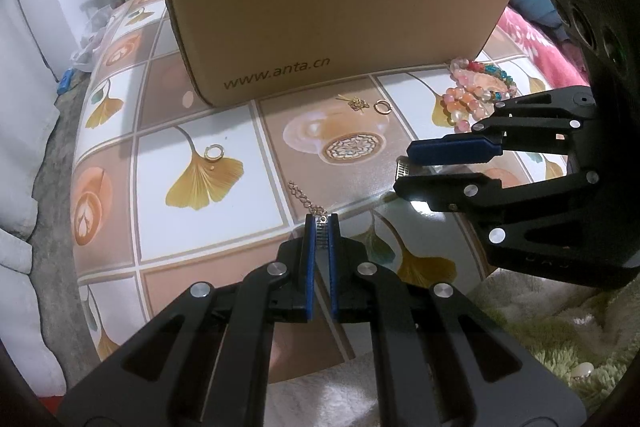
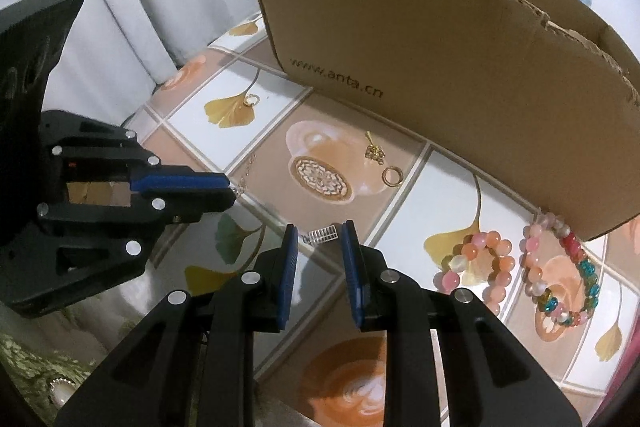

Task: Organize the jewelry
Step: 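Close the right tool on the silver rectangular charm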

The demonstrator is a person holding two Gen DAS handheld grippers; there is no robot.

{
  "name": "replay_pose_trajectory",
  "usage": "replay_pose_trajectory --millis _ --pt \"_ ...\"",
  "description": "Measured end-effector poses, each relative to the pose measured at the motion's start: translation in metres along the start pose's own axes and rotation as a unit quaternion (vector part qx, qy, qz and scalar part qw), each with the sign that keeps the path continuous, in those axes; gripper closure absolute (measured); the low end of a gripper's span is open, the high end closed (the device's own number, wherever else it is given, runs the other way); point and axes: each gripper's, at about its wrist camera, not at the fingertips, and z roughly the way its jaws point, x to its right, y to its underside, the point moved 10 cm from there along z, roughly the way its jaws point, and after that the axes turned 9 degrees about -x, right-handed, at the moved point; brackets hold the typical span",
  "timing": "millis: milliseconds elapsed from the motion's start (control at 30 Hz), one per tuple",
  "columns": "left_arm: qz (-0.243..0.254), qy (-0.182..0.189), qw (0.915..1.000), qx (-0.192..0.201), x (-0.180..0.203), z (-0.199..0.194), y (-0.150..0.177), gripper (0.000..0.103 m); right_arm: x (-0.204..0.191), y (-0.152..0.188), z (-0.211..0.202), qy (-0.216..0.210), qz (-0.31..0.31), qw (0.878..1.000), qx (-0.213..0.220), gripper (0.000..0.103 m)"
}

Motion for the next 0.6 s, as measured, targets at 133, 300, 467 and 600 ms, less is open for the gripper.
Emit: replay_pose_trajectory --millis 133,300,467,600 --pt "-0.001 0.0 1.0 0.0 -0.0001 0.0001 -0.0001 0.098 -0.0027 0.0019 0.0004 0.002 -0.02 1.0 -0.005 0.08" --pt "0.0 -0.002 1.0 0.0 0.0007 0.0003 -0.0003 0.098 -0.0054 0.003 -0.0006 0.001 -0.042 0.999 -0.012 0.08" --pt "0.001 -0.003 1.0 0.0 0.0004 0.0003 -0.0004 0.098 -0.0058 0.0019 -0.0009 -0.003 -0.052 0.998 -0.018 0.081" --pt "0.001 -0.003 1.0 0.0 0.0001 0.0003 -0.0005 0.098 -0.0044 -0.0008 0.0003 -0.006 -0.053 0.998 -0.019 0.085"
